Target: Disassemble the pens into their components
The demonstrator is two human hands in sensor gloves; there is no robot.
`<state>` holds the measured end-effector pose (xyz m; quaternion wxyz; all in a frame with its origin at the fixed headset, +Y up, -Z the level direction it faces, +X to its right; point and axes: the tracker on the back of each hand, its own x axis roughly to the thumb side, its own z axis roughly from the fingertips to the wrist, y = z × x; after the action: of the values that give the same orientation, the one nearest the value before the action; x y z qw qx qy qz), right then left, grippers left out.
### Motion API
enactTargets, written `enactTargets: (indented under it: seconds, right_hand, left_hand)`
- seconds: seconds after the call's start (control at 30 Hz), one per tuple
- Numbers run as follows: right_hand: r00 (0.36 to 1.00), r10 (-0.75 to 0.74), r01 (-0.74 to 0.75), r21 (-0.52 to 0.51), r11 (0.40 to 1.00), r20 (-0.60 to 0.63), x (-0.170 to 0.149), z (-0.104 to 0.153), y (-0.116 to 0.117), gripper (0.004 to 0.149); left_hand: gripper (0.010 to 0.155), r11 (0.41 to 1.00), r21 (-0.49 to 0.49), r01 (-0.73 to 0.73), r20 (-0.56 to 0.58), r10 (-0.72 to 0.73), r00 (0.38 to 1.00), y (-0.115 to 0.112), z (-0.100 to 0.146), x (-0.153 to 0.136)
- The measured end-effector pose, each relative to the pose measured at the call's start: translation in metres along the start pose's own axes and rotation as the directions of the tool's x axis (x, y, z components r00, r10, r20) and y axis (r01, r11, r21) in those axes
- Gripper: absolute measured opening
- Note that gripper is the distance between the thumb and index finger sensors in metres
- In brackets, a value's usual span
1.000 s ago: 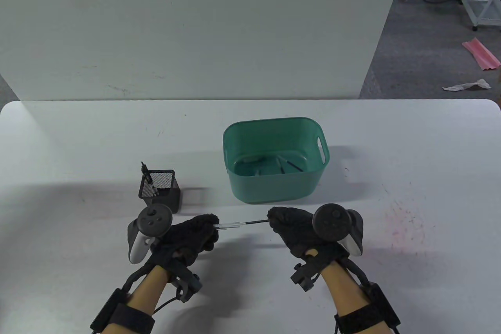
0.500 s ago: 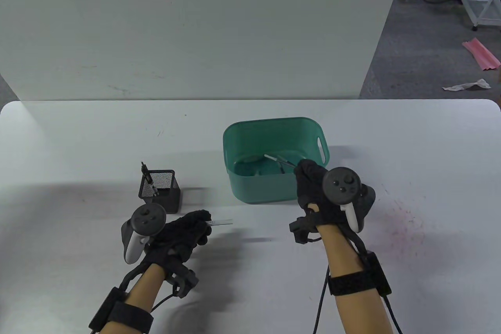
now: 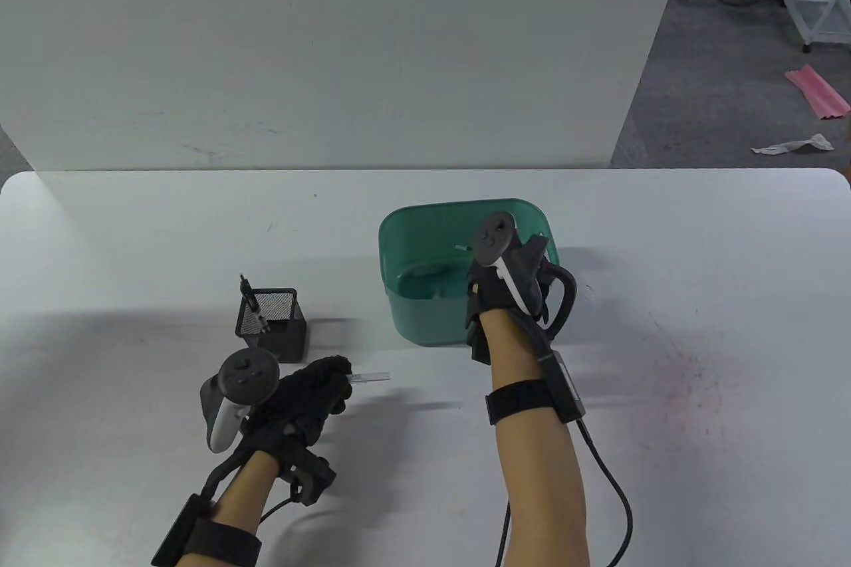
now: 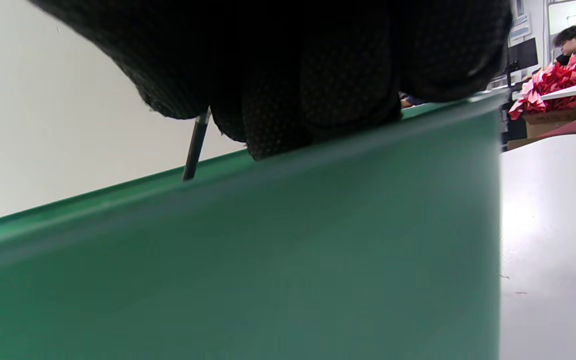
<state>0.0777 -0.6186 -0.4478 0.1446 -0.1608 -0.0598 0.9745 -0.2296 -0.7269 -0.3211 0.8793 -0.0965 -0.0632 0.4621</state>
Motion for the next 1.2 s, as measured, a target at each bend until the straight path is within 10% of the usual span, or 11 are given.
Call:
enactTargets:
  seconds: [0.33,0.8,1.2]
  right_hand:
    - [0.99,-0.123,0.121,0.032,0.992,0.07,-0.005,0.004,-0.01,0.05]
    - [0.878,-0.189,0.174,0.075,0.982,0.44,-0.043,0.08,-0.04,0.058]
    - [0.862,-0.069,0.004,0.129,0.992,0.502,-0.091,0.121,0.017,0.061]
  left_hand:
    - [0.047,0.999,0.005,-0.048,-0.001,0.048,0.999,0.004,-0.002,-0.002]
    - [0.047,0.998,0.013,-0.062,-0.032,0.062,0.998,0.004,-0.005,-0.005]
    - [0.046,0.998,0.036,-0.056,0.014,0.055,0.998,0.007,-0.001,0.007]
